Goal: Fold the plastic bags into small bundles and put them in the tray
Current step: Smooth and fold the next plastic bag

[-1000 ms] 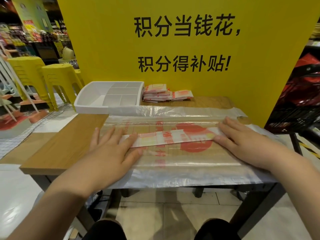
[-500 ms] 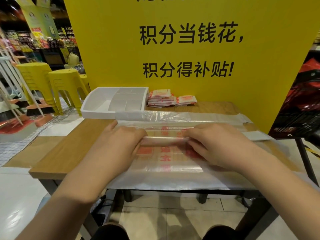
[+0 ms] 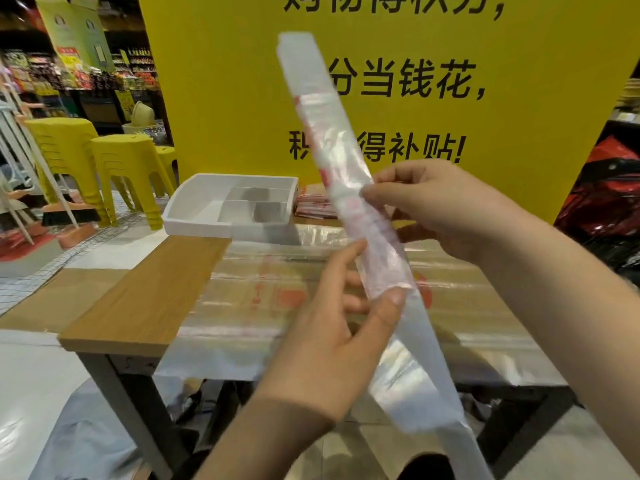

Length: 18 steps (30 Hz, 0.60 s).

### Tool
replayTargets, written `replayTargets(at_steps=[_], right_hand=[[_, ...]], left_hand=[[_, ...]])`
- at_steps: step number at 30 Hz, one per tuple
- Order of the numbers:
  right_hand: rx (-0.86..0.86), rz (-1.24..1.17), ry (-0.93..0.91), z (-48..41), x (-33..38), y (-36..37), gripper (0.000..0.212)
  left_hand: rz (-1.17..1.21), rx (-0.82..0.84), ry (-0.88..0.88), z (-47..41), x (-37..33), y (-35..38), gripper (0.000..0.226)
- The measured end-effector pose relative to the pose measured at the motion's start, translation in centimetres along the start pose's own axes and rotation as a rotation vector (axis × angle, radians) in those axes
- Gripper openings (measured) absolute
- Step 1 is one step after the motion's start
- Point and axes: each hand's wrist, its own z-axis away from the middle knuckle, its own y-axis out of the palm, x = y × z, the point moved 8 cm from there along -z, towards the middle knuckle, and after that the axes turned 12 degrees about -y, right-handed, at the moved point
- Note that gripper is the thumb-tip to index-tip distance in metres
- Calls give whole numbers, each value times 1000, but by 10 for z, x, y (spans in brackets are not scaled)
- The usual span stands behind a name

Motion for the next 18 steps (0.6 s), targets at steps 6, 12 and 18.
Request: replayTargets(at_steps=[6,12,18], right_hand=[[-104,-353,206,7,-47,6,7],[-283,-562,289,11,-80,12,7],[-370,-470,351,16,-101,8,9]], left_hand=[[-5,-85,7,12,18,-11,57],[8,25,-131,15,33,-3,27],[84,65,-220,23,43,-4,28]])
